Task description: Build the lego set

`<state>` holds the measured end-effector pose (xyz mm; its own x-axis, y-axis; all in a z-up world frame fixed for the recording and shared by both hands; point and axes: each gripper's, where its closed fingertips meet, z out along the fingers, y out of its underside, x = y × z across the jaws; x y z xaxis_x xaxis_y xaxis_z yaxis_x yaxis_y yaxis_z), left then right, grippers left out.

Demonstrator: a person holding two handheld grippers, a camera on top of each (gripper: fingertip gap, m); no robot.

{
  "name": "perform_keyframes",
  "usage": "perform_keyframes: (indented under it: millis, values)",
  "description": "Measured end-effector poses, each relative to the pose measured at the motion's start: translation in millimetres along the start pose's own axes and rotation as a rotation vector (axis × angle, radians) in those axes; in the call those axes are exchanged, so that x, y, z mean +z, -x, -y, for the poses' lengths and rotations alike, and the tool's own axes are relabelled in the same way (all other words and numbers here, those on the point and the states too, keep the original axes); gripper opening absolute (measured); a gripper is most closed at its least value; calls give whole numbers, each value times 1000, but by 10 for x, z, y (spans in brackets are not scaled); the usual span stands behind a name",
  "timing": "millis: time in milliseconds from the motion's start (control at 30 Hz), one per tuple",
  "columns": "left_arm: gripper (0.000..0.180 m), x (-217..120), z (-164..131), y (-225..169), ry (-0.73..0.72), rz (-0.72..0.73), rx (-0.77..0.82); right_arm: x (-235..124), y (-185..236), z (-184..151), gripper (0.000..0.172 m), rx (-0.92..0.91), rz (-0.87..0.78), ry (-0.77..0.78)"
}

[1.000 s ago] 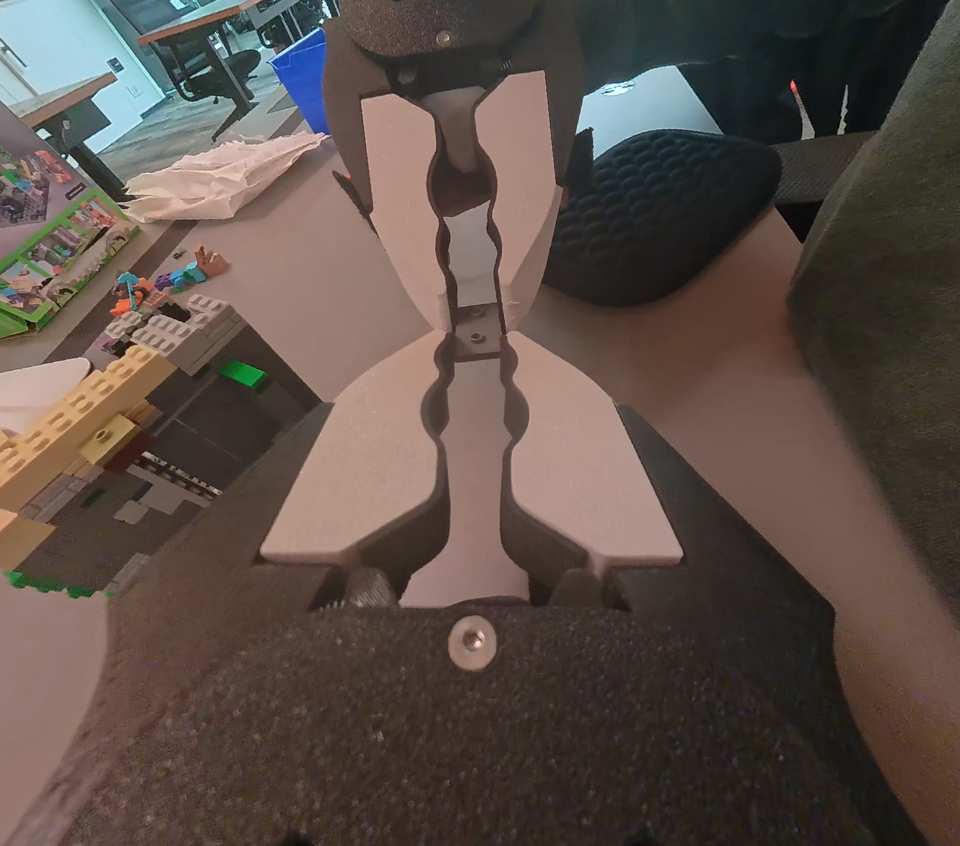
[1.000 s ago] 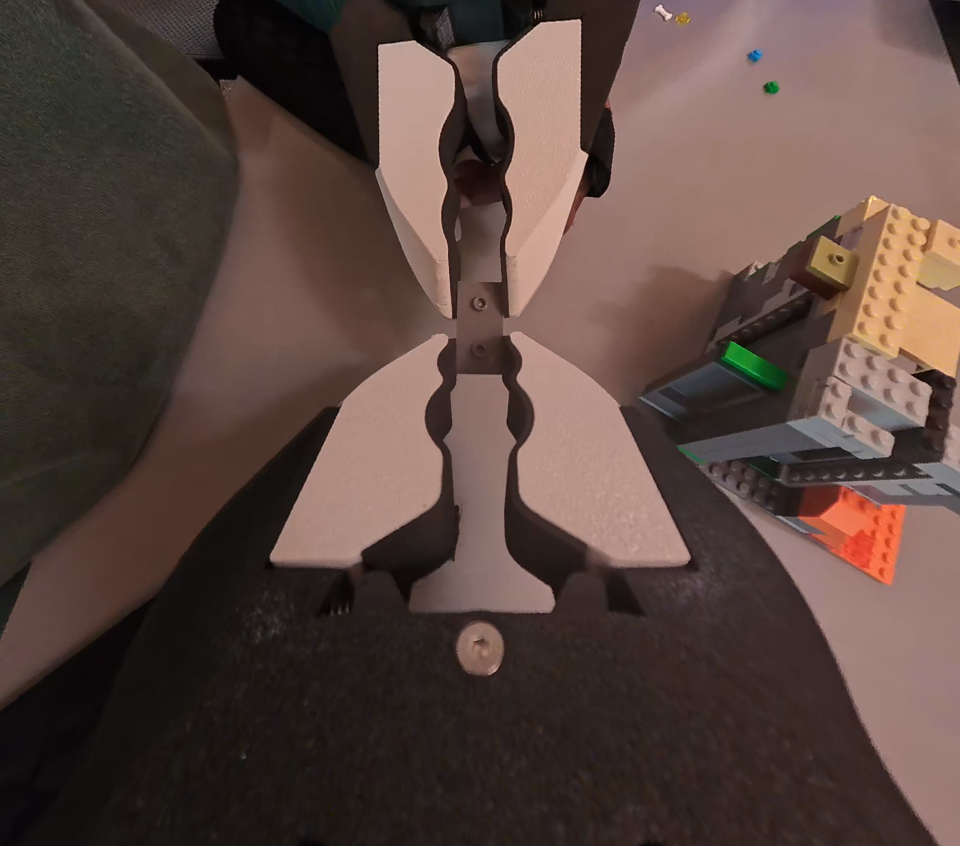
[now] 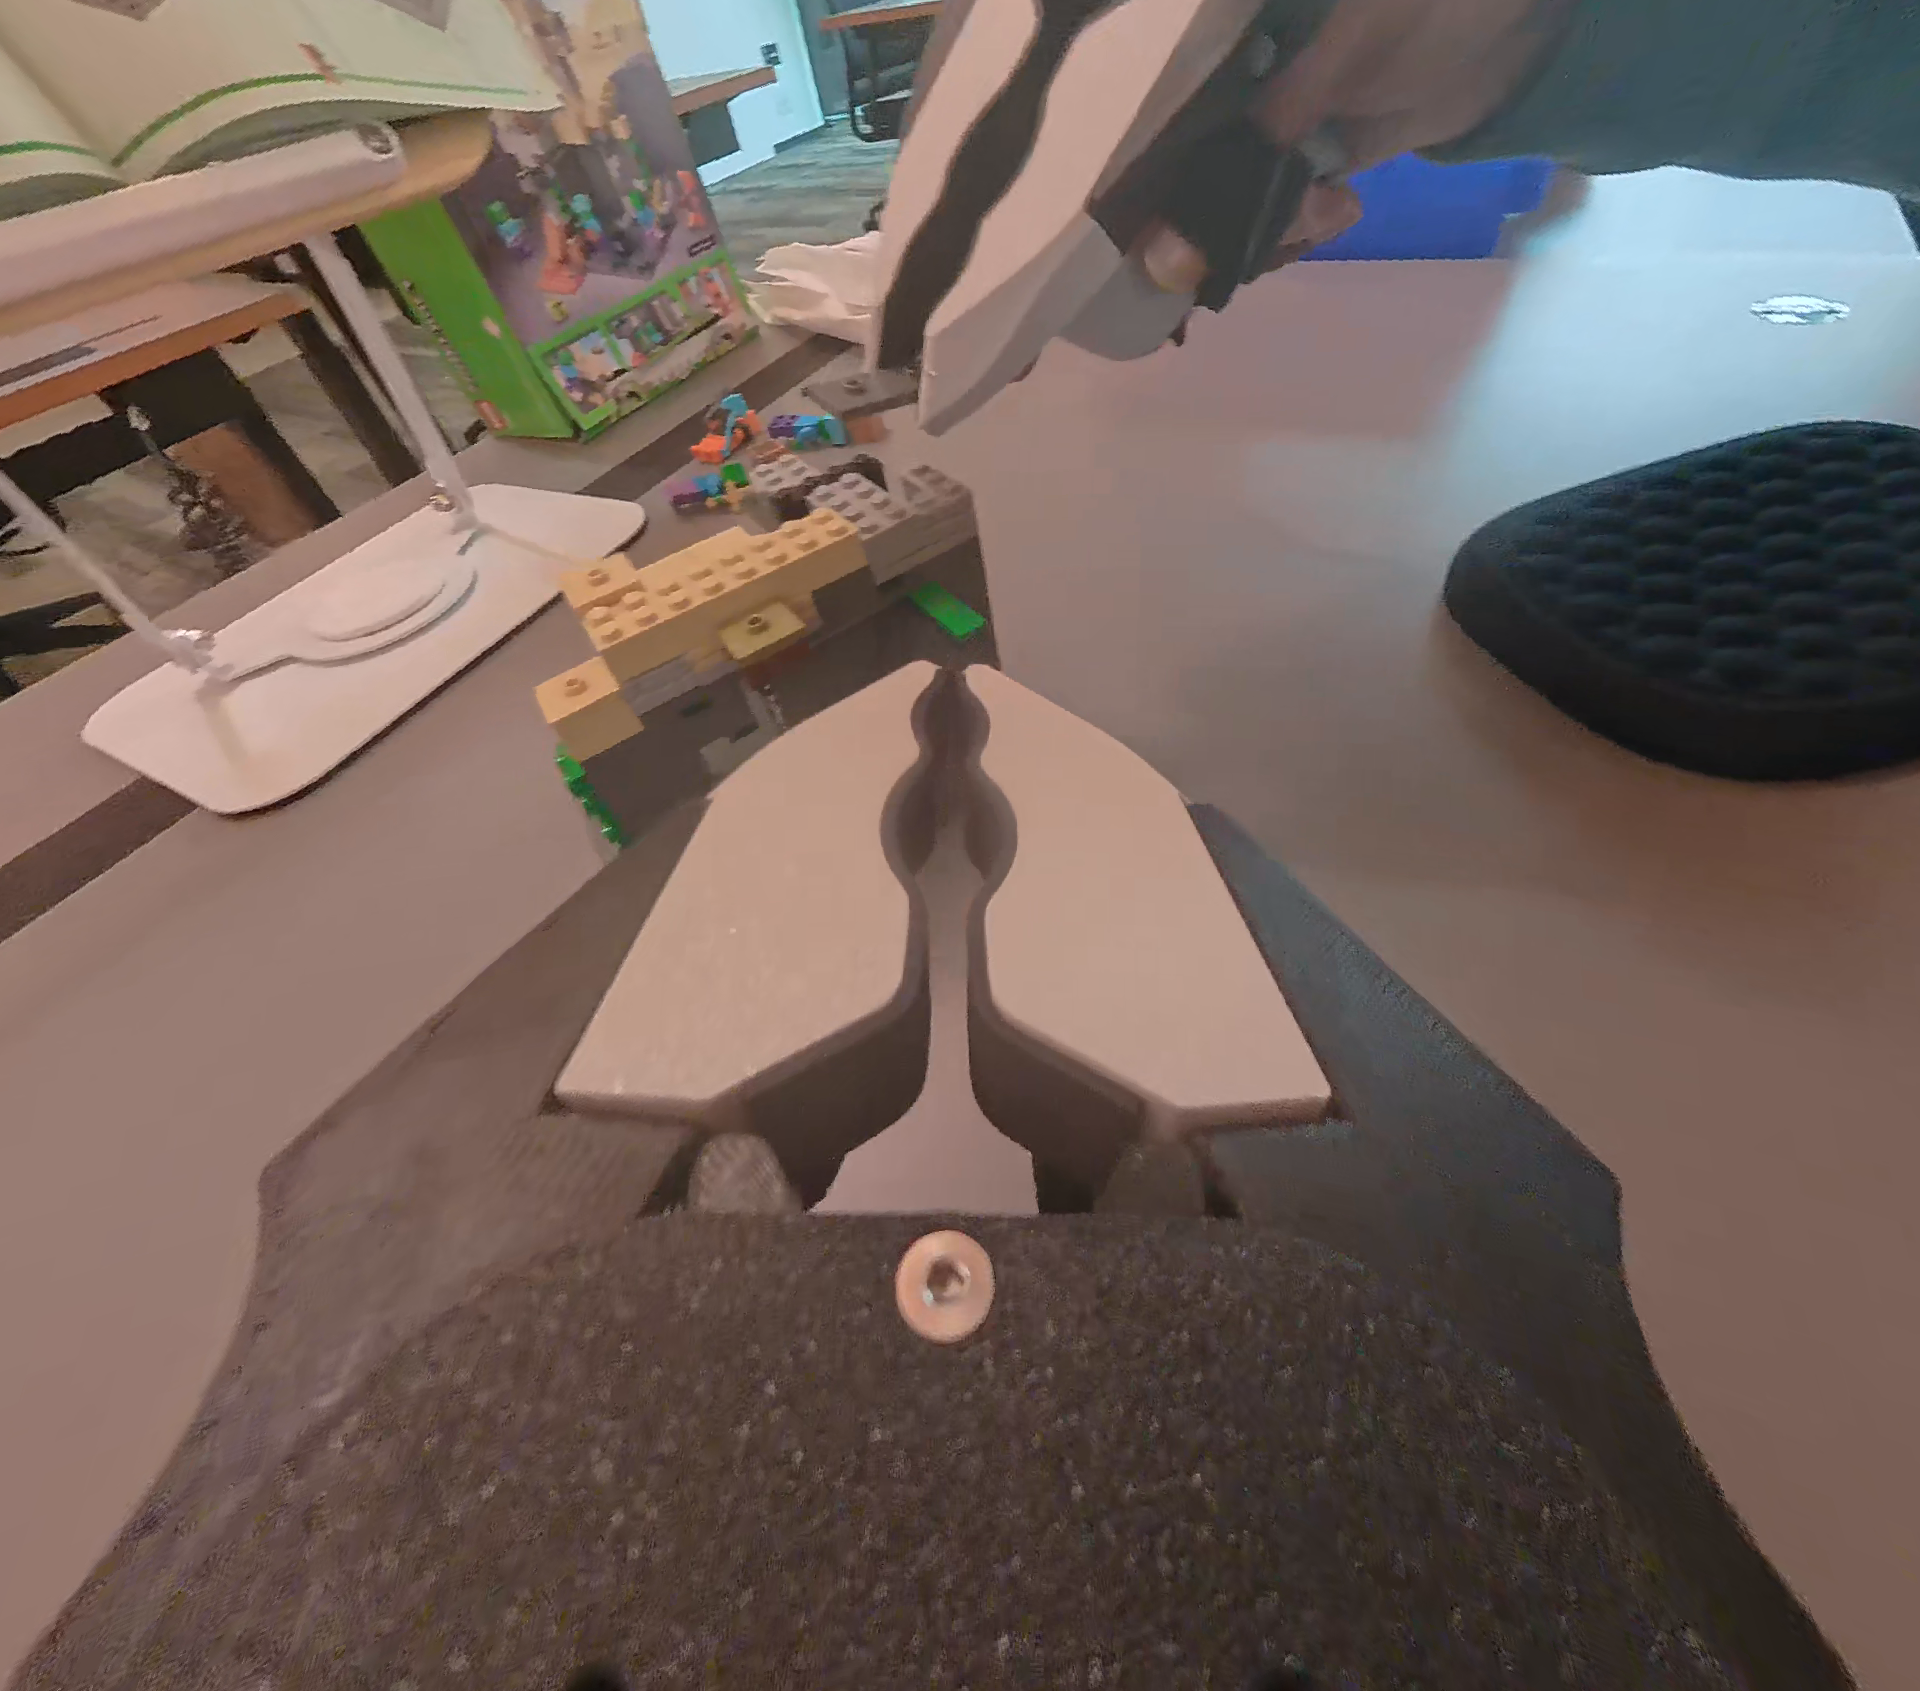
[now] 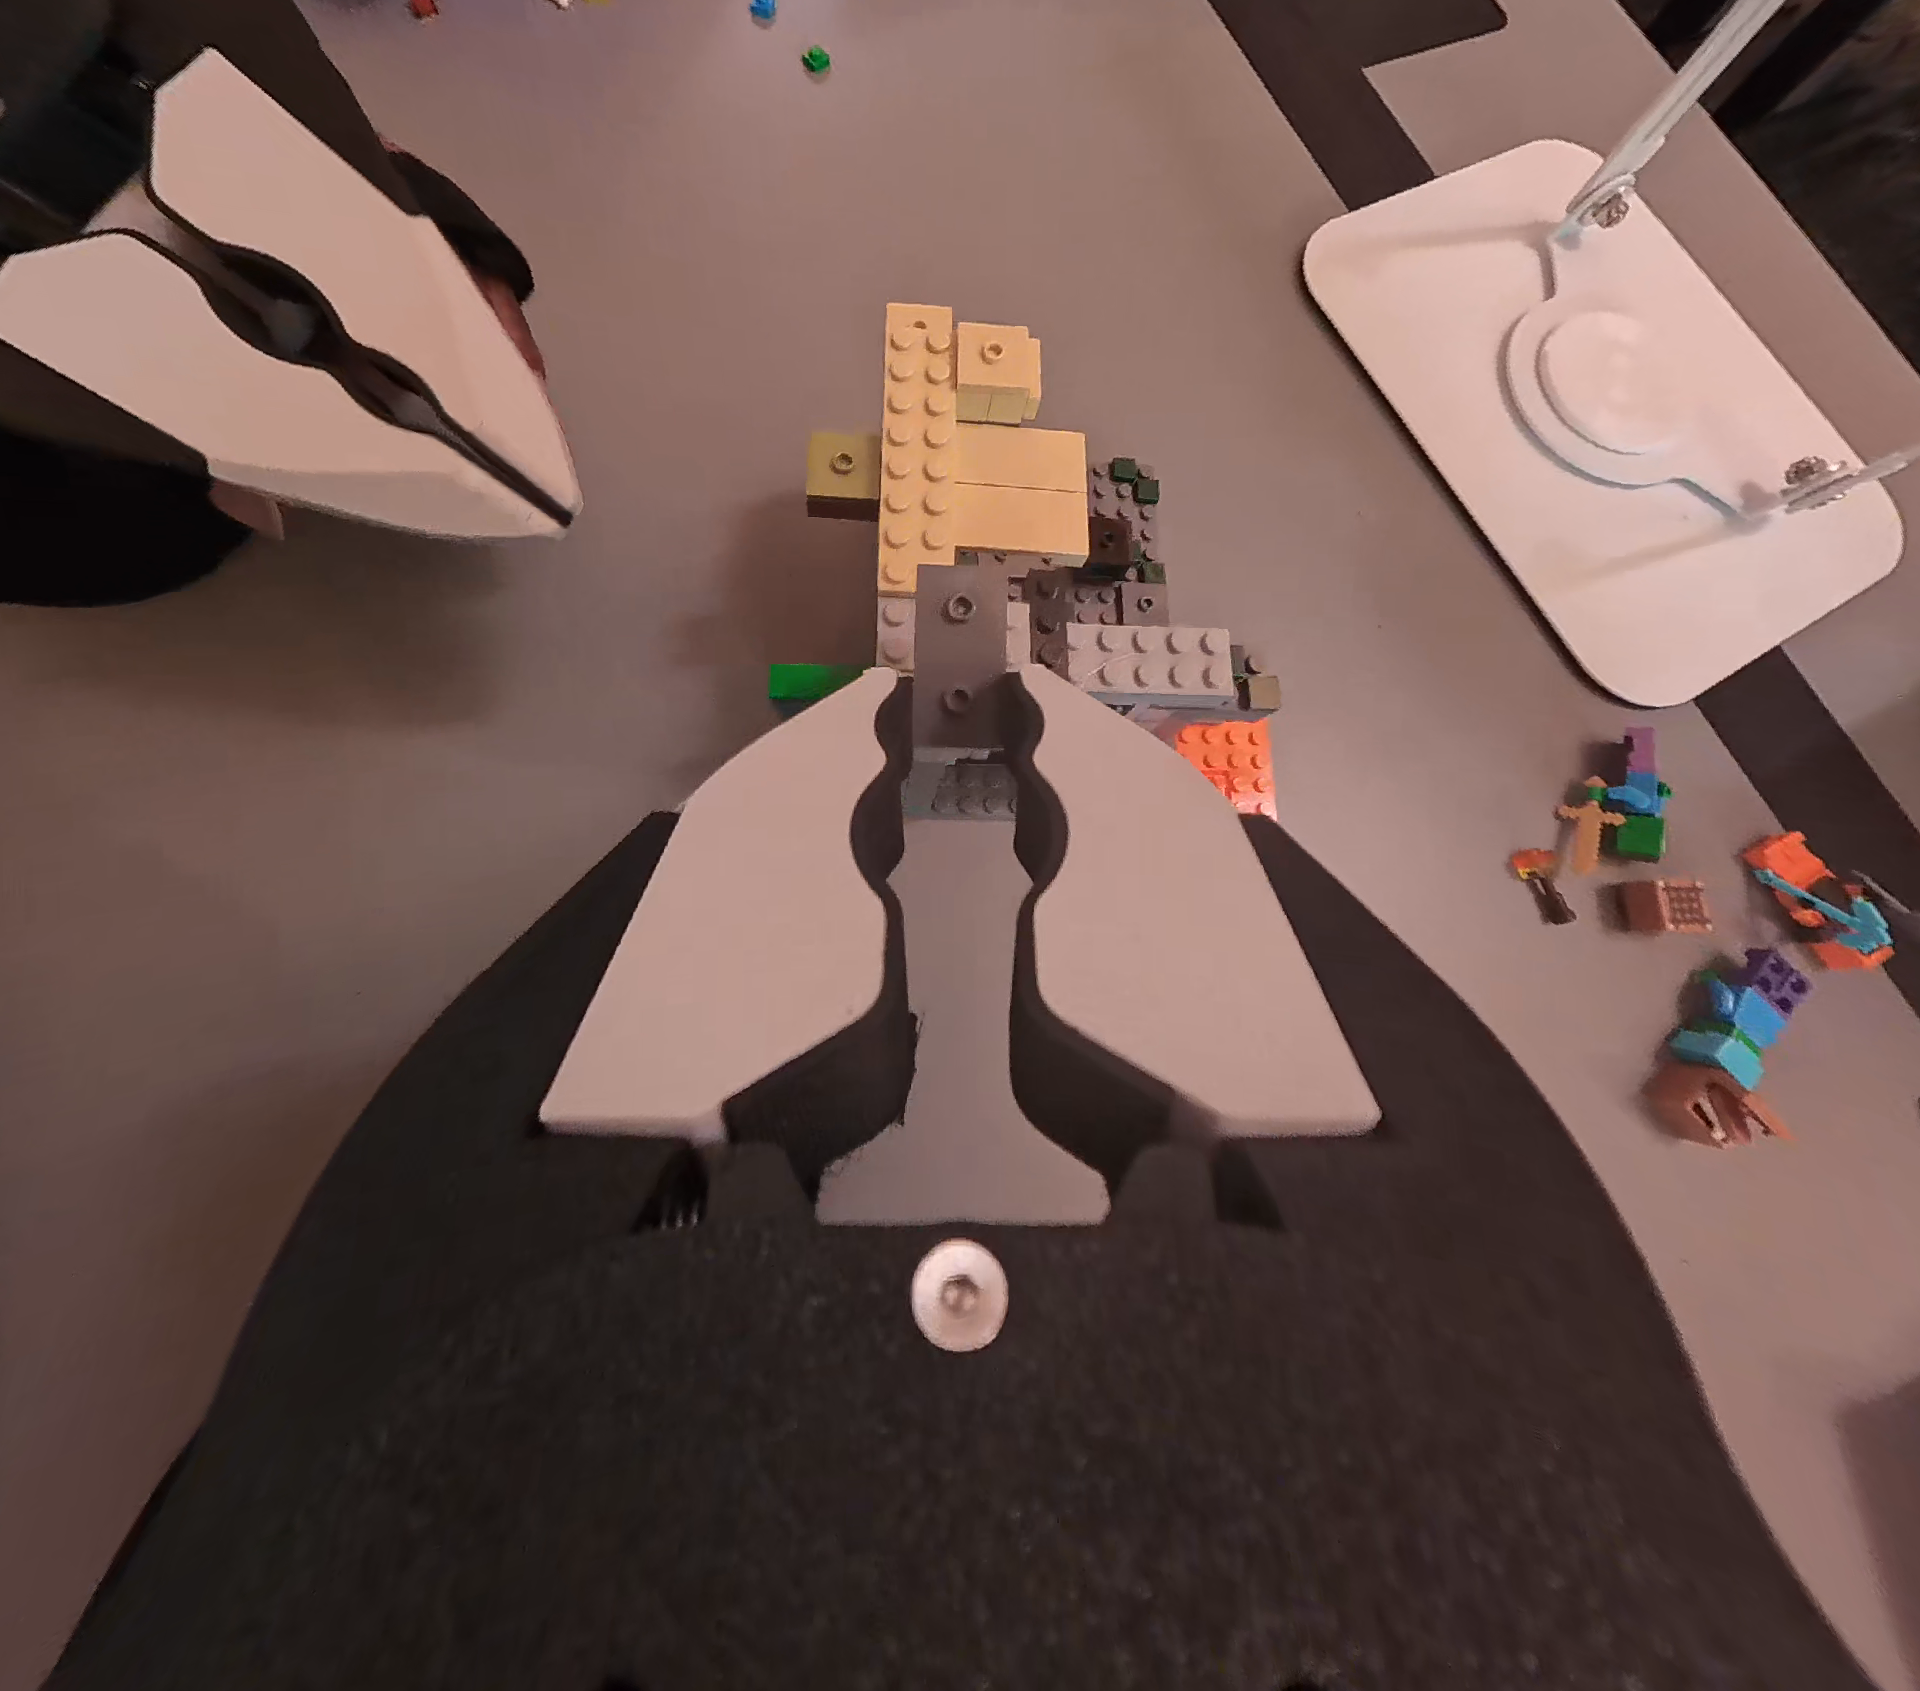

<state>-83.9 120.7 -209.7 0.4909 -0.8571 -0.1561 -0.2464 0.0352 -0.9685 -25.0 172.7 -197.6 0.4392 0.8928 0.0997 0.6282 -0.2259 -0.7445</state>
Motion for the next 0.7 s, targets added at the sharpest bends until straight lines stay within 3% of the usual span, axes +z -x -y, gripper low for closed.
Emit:
perform_keyframes:
  millis: [700]
  values:
    - [0, -94, 85, 92, -40, 8, -2, 89, 50, -109, 16, -1, -27, 215]
